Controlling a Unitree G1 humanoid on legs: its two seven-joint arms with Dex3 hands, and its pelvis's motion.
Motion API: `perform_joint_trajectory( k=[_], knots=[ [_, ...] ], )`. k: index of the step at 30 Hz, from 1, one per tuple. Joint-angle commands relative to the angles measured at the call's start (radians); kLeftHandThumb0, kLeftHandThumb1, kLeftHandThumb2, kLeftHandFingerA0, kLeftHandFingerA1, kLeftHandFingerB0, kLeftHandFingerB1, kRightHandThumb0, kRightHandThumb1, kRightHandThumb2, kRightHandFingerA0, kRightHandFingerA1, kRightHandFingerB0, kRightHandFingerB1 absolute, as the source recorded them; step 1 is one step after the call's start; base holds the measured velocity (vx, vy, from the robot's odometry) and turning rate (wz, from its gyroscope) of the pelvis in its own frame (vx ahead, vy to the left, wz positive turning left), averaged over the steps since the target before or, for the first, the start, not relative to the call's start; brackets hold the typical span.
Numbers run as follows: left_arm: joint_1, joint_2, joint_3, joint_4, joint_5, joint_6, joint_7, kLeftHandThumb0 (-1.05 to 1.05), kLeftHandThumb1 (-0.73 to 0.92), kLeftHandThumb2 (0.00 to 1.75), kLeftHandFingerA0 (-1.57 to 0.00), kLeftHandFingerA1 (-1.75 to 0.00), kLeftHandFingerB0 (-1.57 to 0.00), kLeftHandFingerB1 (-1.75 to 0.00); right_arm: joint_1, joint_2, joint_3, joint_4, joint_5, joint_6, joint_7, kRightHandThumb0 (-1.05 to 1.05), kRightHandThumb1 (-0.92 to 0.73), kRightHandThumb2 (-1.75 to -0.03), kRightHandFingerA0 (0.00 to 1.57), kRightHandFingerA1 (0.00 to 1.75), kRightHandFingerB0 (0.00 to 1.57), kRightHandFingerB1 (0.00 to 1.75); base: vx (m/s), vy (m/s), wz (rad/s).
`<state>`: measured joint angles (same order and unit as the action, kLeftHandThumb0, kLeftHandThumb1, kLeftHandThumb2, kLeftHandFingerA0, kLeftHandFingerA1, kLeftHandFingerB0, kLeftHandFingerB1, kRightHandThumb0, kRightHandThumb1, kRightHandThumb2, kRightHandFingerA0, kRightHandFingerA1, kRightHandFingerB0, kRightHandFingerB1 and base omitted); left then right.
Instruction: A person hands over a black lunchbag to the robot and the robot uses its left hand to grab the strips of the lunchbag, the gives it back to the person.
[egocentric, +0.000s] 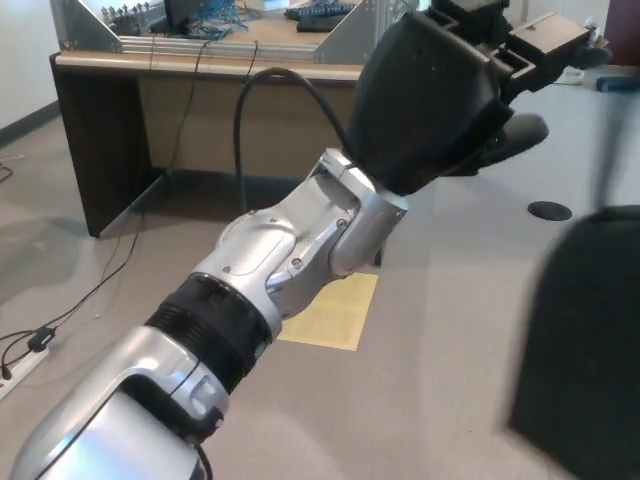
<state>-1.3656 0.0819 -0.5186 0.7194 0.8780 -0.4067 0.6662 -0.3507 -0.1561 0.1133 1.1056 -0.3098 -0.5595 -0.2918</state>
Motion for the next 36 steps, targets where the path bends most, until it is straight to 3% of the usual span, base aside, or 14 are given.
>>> perform_joint_trajectory(
  k=[1, 10, 12, 13, 18, 19, 24, 27, 33, 36],
  knots=[
    [0.073, 0.06, 0.049, -0.121, -0.122, 0.091, -0.365, -0.92, 0.59, 0.59, 0.0, 0.0, 0.0, 0.0, 0.005, -0.002, 0.001, 0.003, 0.004, 0.017, 0.002, -0.33, -0.64, -0.59, 0.55, 0.47, 0.49, 0.39, 0.0, 0.0, 0.0],
    [0.196, 0.19, 0.167, -0.474, -0.261, 0.089, -0.548, -1.03, 0.72, 0.61, 0.0, 0.0, 0.0, 0.0, -0.017, -0.003, -0.001, 0.006, 0.006, 0.014, 0.003, -0.33, -0.63, -0.58, 0.55, 0.47, 0.5, 0.4, 0.0, 0.0, 0.0],
    [0.253, 0.225, 0.204, -0.574, -0.294, 0.089, -0.568, -1.03, 0.7, 0.61, 0.0, 0.0, 0.0, 0.0, -0.011, -0.006, -0.002, 0.005, 0.008, 0.014, 0.009, -0.34, -0.63, -0.58, 0.54, 0.46, 0.5, 0.4, 0.0, 0.0, 0.0],
    [0.327, 0.275, 0.254, -0.667, -0.338, 0.089, -0.584, -1.0, 0.61, 0.6, 0.0, 0.0, 0.0, 0.0, -0.006, -0.009, 0.0, 0.002, 0.006, 0.016, 0.013, -0.34, -0.64, -0.59, 0.54, 0.46, 0.49, 0.4, 0.0, 0.0, 0.0],
    [0.576, 0.414, 0.396, -0.795, -0.415, 0.015, -0.562, -0.92, 0.59, 0.61, 0.0, 0.0, 0.0, -0.02, 0.009, -0.009, 0.006, 0.001, -0.003, 0.027, -0.006, -0.33, -0.63, -0.58, 0.56, 0.47, 0.51, 0.4, 0.0, 0.0, 0.0],
    [0.632, 0.431, 0.425, -0.805, -0.432, 0.002, -0.554, -0.86, 0.49, 0.9, 0.0, 0.0, 0.0, -0.07, 0.012, -0.005, 0.0, 0.003, 0.005, 0.03, -0.003, -0.33, -0.63, -0.58, 0.56, 0.46, 0.51, 0.4, 0.0, 0.0, 0.0],
    [1.0, 0.516, 0.57, -0.764, -0.528, -0.145, -0.497, -0.86, 0.5, 0.88, 0.0, -0.01, -0.03, -0.05, 0.019, -0.006, -0.007, 0.001, 0.01, 0.043, -0.013, -0.34, -0.63, -0.58, 0.57, 0.47, 0.52, 0.4, 0.0, 0.0, 0.01],
    [1.13, 0.51, 0.591, -0.711, -0.526, -0.189, -0.457, -0.92, 0.57, 0.9, -0.04, -0.04, -0.13, -0.09, 0.017, -0.006, -0.014, 0.009, 0.016, 0.038, -0.019, -0.38, -0.63, -0.58, 0.57, 0.47, 0.51, 0.4, 0.0, 0.0, 0.0],
    [1.395, 0.469, 0.611, -0.425, -0.54, -0.245, -0.406, -0.79, 0.47, 0.88, -0.04, -0.25, -0.07, -0.22, 0.036, -0.013, -0.038, 0.011, 0.044, -0.01, -0.005, -0.59, -0.68, -0.6, 0.47, 0.43, 0.39, 0.36, 0.0, 0.0, 0.0],
    [1.404, 0.453, 0.61, -0.34, -0.568, -0.257, -0.426, -0.78, 0.47, 0.86, -0.05, -0.22, -0.08, -0.21, 0.033, -0.016, -0.04, 0.01, 0.044, -0.008, -0.003, -0.6, -0.68, -0.61, 0.47, 0.43, 0.38, 0.35, 0.0, 0.0, 0.0]
  ],
)
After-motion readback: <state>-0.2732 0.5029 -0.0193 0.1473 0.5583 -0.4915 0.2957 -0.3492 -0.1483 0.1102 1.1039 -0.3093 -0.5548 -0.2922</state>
